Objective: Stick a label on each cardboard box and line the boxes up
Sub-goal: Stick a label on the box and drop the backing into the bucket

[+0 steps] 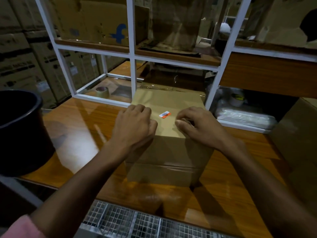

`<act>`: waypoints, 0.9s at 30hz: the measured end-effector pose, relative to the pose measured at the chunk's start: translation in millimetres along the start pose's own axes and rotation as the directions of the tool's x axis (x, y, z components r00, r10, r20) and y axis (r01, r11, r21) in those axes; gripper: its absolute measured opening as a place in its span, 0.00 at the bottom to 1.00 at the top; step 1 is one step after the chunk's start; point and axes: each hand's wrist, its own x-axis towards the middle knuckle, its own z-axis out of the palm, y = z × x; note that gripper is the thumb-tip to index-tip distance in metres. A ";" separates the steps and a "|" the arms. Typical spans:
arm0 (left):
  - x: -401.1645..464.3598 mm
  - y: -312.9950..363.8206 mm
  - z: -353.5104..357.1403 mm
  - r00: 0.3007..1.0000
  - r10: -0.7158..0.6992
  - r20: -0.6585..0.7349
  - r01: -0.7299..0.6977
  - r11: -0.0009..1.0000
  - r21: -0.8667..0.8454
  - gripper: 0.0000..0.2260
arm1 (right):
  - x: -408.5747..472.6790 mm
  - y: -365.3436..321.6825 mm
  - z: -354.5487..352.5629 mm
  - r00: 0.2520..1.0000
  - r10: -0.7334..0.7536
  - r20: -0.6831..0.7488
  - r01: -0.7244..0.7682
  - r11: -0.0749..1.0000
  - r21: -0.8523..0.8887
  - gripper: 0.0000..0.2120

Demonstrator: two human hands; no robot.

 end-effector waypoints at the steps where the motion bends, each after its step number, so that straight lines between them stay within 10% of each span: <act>1: 0.3 -6.3 -2.6 1.000 -0.005 -0.006 0.005 1.000 -0.013 0.19 | 4.2 -5.5 2.2 1.000 0.006 0.000 -0.006 1.000 0.005 0.14; 14: 26.1 -41.9 -2.3 0.994 0.111 0.023 -0.104 0.976 -0.189 0.11 | 39.2 -53.7 30.8 0.979 0.121 -0.164 -0.110 0.991 0.075 0.06; 27: 22.0 -45.9 -1.2 0.992 0.115 -0.051 -0.125 0.957 -0.261 0.12 | 50.9 -54.4 12.7 0.995 0.091 0.048 -0.093 0.995 0.041 0.08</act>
